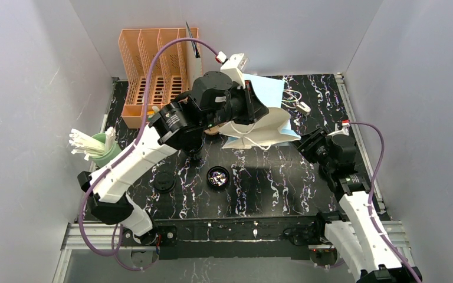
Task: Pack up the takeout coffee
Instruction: Open the takeout bag at the center of the board.
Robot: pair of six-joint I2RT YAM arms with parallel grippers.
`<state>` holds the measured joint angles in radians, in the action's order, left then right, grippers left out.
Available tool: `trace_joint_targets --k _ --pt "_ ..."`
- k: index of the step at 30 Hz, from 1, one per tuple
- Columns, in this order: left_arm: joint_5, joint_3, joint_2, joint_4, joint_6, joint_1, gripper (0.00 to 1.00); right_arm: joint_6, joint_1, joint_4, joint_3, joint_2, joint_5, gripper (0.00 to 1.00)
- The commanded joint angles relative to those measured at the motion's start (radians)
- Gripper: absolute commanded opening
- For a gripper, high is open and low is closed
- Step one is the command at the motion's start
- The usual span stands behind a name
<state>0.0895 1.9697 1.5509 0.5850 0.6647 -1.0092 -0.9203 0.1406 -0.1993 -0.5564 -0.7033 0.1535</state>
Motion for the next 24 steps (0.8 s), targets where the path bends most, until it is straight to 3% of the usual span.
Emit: trace_joint_targets --k 1,6,10,13,16,19,22,24 --pt "0.011 -0.005 -0.081 0.016 -0.026 0.016 0.02 0.001 0.002 0.129 0.045 0.047 0.013 0.49" --pt "0.012 0.008 -0.099 0.056 -0.038 0.027 0.03 0.068 0.002 0.168 0.05 0.059 0.027 0.29" --pt "-0.013 0.013 -0.102 0.067 -0.041 0.032 0.03 0.112 0.002 0.188 0.027 0.016 0.135 0.27" --pt "-0.014 0.017 -0.109 0.073 -0.044 0.035 0.03 0.121 0.002 0.214 0.026 -0.001 0.202 0.17" --pt "-0.005 0.015 -0.121 0.074 -0.046 0.039 0.04 0.122 0.002 0.255 0.036 0.008 0.26 0.19" --pt "-0.004 0.021 -0.123 0.08 -0.049 0.043 0.04 0.144 0.002 0.292 0.049 0.019 0.337 0.32" --pt "-0.01 0.031 -0.123 0.084 -0.045 0.046 0.04 0.176 0.002 0.276 0.047 0.019 0.363 0.34" --pt "-0.02 0.037 -0.123 0.08 -0.04 0.046 0.04 0.187 0.002 0.268 0.049 0.016 0.374 0.41"
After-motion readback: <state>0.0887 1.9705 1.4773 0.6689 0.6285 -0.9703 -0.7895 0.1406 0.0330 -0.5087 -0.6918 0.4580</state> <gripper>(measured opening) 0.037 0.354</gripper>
